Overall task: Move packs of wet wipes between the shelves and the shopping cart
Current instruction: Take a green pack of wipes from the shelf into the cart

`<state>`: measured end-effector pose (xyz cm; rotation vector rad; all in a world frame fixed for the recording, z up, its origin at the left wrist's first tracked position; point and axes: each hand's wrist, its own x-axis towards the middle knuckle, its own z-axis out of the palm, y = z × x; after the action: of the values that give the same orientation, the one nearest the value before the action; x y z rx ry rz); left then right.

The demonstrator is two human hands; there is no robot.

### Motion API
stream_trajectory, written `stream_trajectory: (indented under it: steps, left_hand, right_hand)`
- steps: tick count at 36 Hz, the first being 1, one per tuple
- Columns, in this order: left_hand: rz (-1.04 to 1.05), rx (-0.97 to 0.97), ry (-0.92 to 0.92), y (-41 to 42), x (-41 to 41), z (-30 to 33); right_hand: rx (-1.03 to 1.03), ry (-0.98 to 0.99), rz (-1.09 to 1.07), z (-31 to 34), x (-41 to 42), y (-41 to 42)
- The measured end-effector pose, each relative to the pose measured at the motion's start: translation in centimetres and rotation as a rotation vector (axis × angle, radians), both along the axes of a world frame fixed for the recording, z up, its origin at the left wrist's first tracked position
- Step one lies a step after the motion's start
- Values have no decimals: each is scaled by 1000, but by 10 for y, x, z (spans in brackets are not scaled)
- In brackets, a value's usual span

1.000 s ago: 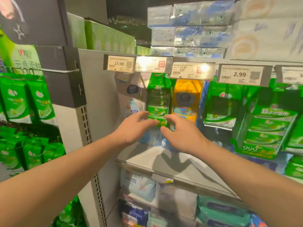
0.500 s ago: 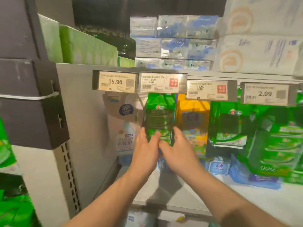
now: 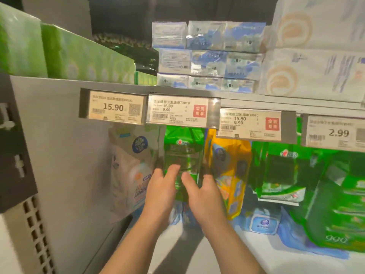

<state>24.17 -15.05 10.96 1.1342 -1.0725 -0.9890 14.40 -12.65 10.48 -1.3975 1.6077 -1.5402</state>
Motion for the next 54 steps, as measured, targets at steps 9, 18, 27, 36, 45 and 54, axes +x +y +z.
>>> stream_trajectory:
  steps: [9, 18, 27, 36, 45, 54]
  left_hand:
    - [-46, 18, 40, 1, -1, -1]
    - [-126, 43, 123, 15, 11, 6]
    - [-304, 59, 273, 35, 18, 15]
    - [-437, -50, 203, 70, 31, 8]
    - [-447, -213, 146, 105, 48, 4]
    - [-406, -200, 122, 154, 70, 4]
  right_hand:
    - [-53, -49, -13, -7, 5, -5]
    - [-29, -60, 67, -8, 6, 8]
    - [-206, -229, 166, -6, 13, 18]
    - [-349, -252, 261, -1, 19, 60]
    - [-345, -355, 278, -3, 40, 108]
    - [-384, -411, 363, 3, 59, 160]
